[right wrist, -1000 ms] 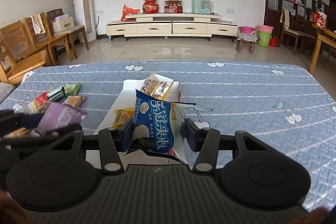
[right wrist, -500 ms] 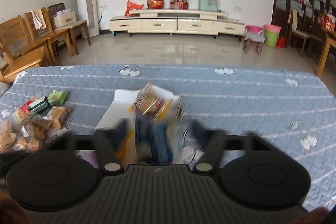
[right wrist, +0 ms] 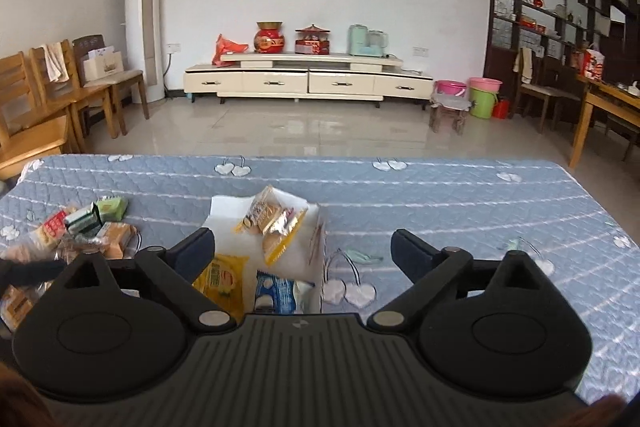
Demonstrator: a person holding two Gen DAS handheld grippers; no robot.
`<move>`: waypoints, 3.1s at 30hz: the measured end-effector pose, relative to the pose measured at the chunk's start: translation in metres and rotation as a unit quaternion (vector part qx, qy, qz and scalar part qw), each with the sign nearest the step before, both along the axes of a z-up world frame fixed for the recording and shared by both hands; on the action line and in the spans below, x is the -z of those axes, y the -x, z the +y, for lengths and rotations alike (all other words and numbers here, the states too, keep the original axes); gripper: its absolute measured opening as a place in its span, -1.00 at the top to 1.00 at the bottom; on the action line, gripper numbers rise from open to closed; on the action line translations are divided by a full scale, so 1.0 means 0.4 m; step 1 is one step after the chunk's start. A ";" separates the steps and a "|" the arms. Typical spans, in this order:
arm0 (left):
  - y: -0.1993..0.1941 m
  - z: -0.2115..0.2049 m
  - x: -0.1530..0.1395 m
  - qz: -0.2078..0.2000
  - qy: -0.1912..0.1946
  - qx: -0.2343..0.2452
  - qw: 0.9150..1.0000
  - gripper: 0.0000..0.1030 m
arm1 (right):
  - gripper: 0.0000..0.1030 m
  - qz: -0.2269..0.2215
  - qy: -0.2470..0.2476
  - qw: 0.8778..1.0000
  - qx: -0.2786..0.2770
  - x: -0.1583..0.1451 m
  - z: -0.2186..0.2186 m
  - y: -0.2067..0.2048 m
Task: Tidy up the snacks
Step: 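Lower the purple box into the tray with the left tool while the right tool releases the blue bag, then move both open tools from the tray to the snack pile, then grasp the brown wafer pack with the left tool while the right tool grasps the clear biscuit box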
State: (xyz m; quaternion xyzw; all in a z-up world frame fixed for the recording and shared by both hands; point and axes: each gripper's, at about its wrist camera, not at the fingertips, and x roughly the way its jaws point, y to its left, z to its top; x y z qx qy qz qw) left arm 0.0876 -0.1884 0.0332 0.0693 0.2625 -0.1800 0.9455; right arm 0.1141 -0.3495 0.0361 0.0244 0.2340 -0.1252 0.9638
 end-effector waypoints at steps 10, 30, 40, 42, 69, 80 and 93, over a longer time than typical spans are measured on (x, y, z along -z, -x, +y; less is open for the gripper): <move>0.034 0.129 -0.008 0.001 -0.008 -0.054 0.999 -0.91 | -1.00 0.016 0.000 1.000 -0.013 0.022 0.081 0.067; 0.063 0.281 -0.008 -0.011 -0.008 -0.109 0.994 -0.91 | -1.00 0.040 -0.002 0.996 -0.084 0.033 0.223 0.065; 0.063 0.340 0.011 -0.006 0.003 -0.128 0.992 -0.91 | -1.00 0.051 0.000 0.993 -0.107 0.052 0.265 0.062; 0.066 0.351 0.020 -0.007 0.003 -0.133 0.991 -0.91 | -1.00 0.054 0.001 0.992 -0.112 0.057 0.275 0.061; -0.144 0.389 0.246 0.045 -0.074 -0.119 0.989 -0.54 | -1.00 0.091 -0.024 0.985 -0.148 0.133 0.303 0.024; -0.066 0.438 0.226 0.058 -0.024 -0.120 0.991 0.17 | -1.00 0.123 -0.062 0.978 -0.159 0.186 0.360 -0.092; 0.009 0.555 0.173 0.039 0.006 -0.166 0.985 0.17 | -0.72 0.164 -0.055 0.977 -0.124 0.280 0.495 -0.256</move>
